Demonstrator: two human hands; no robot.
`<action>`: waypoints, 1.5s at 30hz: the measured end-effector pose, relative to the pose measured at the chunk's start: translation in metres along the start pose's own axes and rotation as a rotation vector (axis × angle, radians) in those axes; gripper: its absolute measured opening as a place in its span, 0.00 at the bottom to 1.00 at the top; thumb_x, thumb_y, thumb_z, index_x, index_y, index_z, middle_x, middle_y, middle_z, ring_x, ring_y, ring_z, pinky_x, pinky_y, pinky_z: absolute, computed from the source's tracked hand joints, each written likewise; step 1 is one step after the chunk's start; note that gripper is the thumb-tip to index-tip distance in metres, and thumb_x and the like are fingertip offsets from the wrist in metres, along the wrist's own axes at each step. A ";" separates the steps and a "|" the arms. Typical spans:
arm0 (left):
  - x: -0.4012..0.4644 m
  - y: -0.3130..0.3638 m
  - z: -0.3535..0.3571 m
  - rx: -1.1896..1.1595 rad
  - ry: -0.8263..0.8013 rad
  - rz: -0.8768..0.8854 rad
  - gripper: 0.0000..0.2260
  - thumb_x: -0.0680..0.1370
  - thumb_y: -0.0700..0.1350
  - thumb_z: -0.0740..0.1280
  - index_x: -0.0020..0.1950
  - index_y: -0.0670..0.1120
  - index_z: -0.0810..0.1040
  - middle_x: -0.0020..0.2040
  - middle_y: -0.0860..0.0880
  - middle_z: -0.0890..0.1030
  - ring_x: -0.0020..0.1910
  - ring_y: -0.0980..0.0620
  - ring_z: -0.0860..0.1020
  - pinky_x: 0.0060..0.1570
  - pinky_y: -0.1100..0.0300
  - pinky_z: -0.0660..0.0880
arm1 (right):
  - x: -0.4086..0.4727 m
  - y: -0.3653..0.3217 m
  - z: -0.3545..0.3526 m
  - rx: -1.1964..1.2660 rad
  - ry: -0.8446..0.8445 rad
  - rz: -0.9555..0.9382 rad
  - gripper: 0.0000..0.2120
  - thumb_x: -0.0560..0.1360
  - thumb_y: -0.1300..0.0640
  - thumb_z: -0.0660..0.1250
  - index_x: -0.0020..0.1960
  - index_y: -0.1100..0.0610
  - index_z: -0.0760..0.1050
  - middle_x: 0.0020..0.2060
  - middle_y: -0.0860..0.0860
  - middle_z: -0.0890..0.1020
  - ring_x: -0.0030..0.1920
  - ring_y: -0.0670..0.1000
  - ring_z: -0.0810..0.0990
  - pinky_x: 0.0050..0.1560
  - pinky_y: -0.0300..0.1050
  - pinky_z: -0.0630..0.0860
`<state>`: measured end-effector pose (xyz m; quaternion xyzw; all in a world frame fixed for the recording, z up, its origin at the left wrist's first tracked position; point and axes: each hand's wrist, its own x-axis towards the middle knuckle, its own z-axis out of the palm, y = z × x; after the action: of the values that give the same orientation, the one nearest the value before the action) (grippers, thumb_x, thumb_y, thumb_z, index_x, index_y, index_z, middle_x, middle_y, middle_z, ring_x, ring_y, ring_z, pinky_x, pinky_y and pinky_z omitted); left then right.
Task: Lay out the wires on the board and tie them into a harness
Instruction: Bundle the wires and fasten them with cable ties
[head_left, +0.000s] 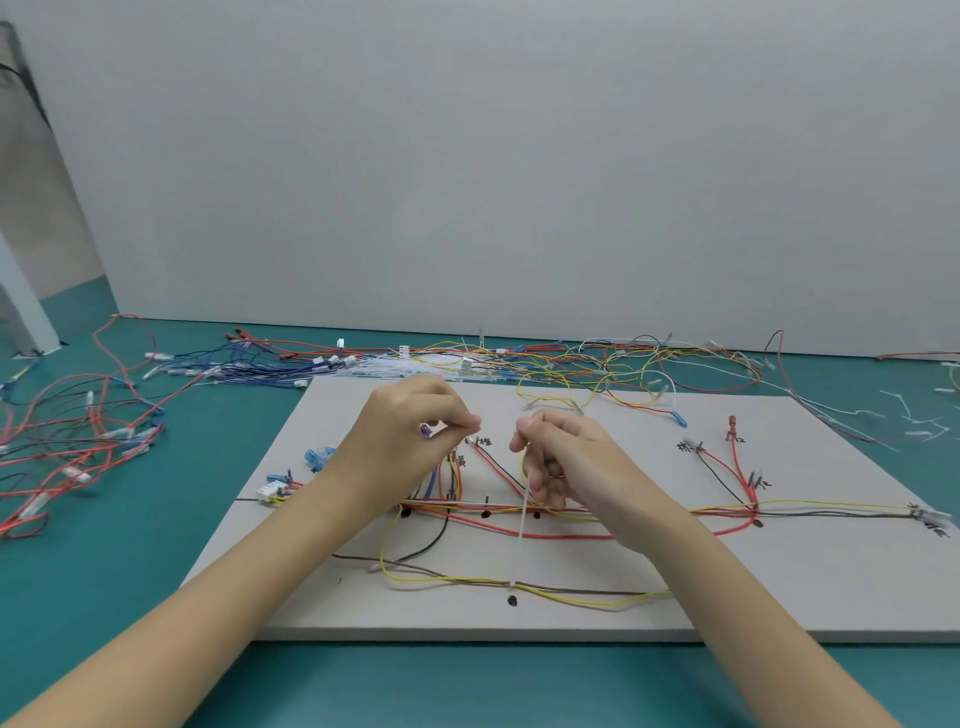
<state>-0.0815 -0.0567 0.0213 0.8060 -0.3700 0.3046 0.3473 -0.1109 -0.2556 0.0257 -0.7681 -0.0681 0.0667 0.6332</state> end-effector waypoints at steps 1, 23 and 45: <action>0.000 -0.001 -0.001 0.000 0.004 -0.001 0.02 0.71 0.35 0.75 0.41 0.41 0.85 0.37 0.48 0.82 0.36 0.53 0.78 0.36 0.52 0.76 | 0.001 -0.001 0.000 -0.006 -0.001 -0.010 0.12 0.81 0.54 0.60 0.42 0.58 0.74 0.24 0.51 0.75 0.24 0.49 0.72 0.22 0.38 0.66; -0.015 -0.024 -0.012 -0.027 -0.446 -0.536 0.05 0.68 0.43 0.77 0.35 0.52 0.85 0.35 0.56 0.80 0.35 0.61 0.77 0.35 0.69 0.73 | 0.004 0.020 -0.021 -0.166 0.346 0.013 0.11 0.71 0.63 0.65 0.31 0.58 0.77 0.21 0.47 0.73 0.23 0.46 0.66 0.22 0.34 0.61; -0.016 -0.016 -0.006 0.030 -0.444 -0.709 0.03 0.70 0.47 0.76 0.37 0.55 0.86 0.39 0.52 0.82 0.36 0.54 0.80 0.37 0.60 0.75 | 0.008 0.026 0.000 -0.270 0.239 -0.006 0.12 0.73 0.62 0.62 0.33 0.58 0.80 0.24 0.47 0.77 0.28 0.48 0.73 0.36 0.42 0.72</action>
<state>-0.0782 -0.0378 0.0075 0.9346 -0.1311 -0.0096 0.3305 -0.1024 -0.2587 -0.0001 -0.8484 -0.0029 -0.0364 0.5281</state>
